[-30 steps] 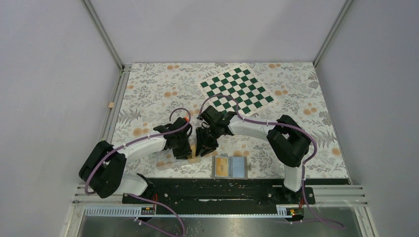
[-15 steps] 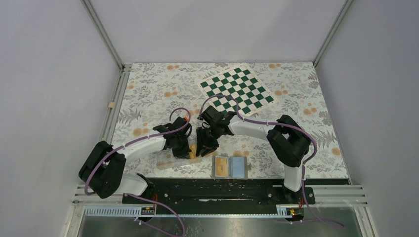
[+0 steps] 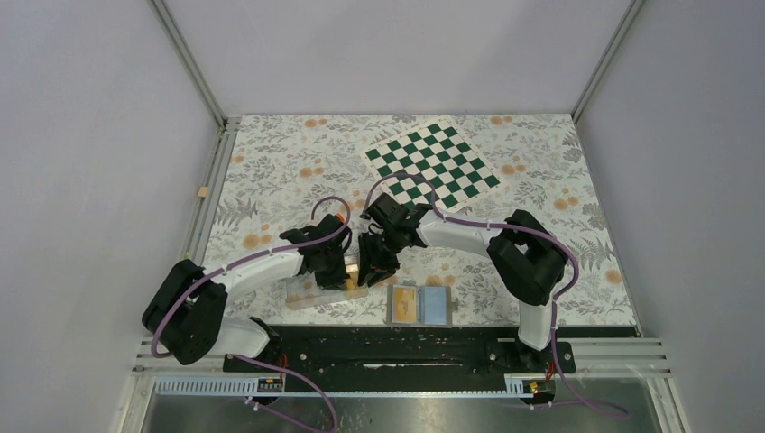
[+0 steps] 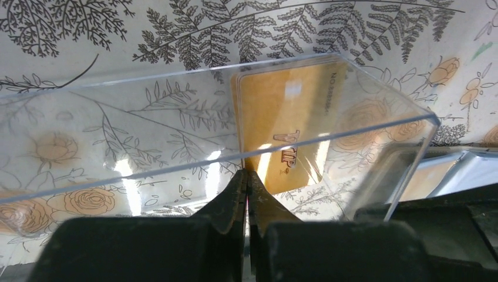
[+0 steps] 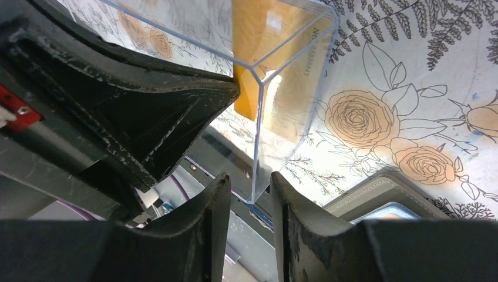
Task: Put the credit cards into the card holder
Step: Pick up the credit card from the storage box.
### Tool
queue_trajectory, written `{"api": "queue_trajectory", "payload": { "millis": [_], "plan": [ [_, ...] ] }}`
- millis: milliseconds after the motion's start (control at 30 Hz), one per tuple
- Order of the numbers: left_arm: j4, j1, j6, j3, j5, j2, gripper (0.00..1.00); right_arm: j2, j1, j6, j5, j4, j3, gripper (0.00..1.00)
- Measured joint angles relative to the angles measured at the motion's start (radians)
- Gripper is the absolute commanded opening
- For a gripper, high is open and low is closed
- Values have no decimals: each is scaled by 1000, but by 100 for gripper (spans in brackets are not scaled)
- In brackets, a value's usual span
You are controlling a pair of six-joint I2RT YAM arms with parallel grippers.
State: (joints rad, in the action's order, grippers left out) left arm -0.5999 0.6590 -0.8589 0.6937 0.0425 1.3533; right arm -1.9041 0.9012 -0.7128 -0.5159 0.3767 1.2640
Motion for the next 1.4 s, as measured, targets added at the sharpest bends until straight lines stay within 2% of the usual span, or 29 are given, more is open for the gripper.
{"api": "queue_trajectory", "payload": {
  "millis": [500,867,1400],
  "plan": [
    [-19,8,13,0,-2,-74,0,0,0,0,-1,0,0,38],
    [-62,41,59,60,-39,42,0,0,0,0,-2,0,0,38],
    [-120,77,69,107,-77,33,0,0,0,0,-2,0,-2,38]
  ]
}}
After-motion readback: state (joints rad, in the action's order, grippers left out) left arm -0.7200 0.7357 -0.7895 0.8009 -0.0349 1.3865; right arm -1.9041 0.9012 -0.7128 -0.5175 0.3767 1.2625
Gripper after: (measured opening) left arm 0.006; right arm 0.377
